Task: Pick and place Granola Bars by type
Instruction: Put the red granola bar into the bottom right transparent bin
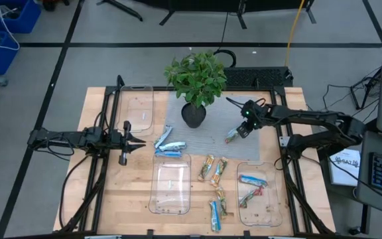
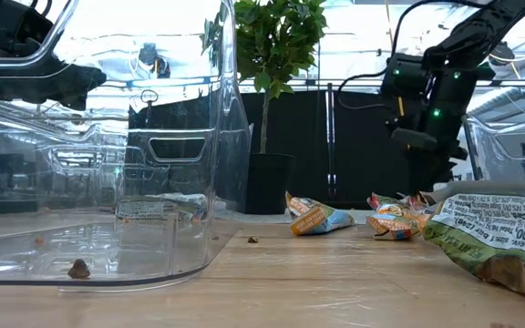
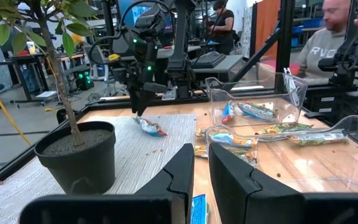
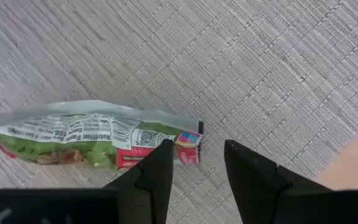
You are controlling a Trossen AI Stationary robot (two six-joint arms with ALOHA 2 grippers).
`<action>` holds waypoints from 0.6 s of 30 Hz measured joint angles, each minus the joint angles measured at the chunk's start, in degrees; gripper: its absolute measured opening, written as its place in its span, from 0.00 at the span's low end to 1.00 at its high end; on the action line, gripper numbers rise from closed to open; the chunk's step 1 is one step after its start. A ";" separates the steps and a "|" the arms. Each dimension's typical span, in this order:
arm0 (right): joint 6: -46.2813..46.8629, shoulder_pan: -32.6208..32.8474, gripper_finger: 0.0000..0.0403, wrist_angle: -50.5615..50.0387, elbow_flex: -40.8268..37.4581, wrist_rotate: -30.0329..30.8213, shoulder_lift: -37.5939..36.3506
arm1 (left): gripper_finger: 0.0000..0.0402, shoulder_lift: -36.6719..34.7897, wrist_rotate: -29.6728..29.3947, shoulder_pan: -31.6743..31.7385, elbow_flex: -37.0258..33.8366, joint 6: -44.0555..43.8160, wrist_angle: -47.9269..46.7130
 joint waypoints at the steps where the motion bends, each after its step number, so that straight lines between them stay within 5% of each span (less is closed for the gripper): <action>1: -0.05 0.00 0.33 0.55 0.00 -0.57 0.31 | 0.14 0.02 0.00 -0.02 0.00 0.00 0.00; 9: -0.70 0.32 0.33 5.23 0.00 -13.02 3.54 | 0.14 0.02 0.01 -0.02 0.00 0.00 0.00; 18: 0.59 2.84 0.33 8.53 0.00 -13.51 3.84 | 0.14 0.00 0.00 0.00 0.00 0.00 0.02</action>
